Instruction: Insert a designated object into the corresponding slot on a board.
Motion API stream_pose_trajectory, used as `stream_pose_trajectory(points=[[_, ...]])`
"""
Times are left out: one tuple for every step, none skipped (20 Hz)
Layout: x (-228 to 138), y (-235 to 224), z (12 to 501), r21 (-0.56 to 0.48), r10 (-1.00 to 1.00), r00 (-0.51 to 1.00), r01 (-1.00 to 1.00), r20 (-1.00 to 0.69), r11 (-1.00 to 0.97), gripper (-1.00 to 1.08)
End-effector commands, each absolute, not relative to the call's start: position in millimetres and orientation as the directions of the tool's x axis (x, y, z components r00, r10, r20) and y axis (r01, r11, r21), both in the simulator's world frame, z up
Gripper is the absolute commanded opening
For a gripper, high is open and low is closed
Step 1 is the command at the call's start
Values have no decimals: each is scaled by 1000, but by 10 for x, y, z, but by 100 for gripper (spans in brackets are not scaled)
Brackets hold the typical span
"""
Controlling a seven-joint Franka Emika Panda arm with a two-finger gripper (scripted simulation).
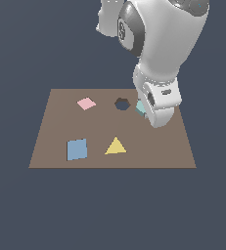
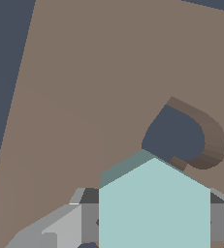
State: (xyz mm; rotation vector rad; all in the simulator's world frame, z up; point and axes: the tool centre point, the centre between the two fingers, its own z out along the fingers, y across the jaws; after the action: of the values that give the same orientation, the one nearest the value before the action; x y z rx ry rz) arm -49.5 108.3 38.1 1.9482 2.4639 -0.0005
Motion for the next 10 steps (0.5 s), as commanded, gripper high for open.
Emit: stream_pose_trajectory(points=[[-568,998,386,1,946,-323,946,-1,323,-100],[-593,963,387,1,934,-358,934,-1,358,-100],[-617,927,388,1,920,-392,920,-1,392,-100],[-639,891,390,1,905,-424,905,-1,424,-100],[-658,855,391,1,890,-456,890,-1,456,-100],[-676,820,392,1,875,-485,875,-1,485,-100],[-691,786,393,1,859,-512,859,-1,512,-100],[-705,753,394,1,843,-538,843,-1,538,-100],[-717,721,395,1,827,-562,827,-1,562,-100],[-727,690,396,1,812,-584,812,-1,584,-100]])
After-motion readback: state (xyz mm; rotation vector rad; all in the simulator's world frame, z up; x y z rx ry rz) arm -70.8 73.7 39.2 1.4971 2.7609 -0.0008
